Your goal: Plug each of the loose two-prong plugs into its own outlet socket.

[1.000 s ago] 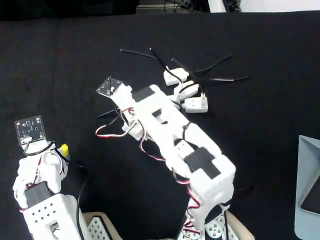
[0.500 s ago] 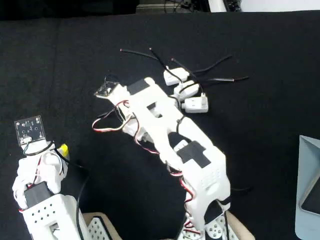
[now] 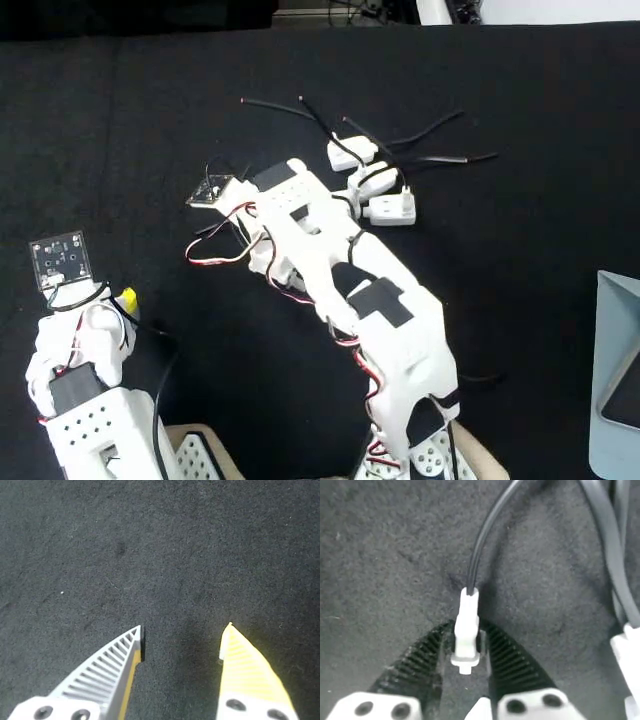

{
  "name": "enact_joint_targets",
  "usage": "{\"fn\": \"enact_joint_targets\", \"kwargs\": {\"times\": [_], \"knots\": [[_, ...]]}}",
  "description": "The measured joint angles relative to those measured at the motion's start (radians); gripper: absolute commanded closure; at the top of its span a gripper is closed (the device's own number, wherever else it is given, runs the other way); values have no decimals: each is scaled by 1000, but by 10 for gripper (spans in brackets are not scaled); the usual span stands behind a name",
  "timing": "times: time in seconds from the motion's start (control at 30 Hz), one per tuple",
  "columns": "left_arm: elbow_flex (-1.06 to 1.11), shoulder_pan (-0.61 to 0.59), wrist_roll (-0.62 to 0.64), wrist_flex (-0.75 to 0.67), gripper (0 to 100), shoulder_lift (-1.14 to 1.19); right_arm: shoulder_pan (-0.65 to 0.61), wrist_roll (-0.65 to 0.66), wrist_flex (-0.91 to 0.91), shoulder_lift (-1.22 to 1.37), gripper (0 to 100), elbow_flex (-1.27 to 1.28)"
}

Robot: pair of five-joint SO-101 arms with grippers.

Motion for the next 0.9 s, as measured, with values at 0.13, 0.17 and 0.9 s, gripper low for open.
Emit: {"fn": "enact_joint_targets", "kwargs": {"times": [0.13,0.17,0.9], "knots": [[0,0,-6,0,743,0,0,11,-2,-3,987,0],[0,0,-14,0,743,0,0,21,-2,-15,987,0],[-40,0,109,-28,743,0,0,-393,-117,-928,987,404]]}}
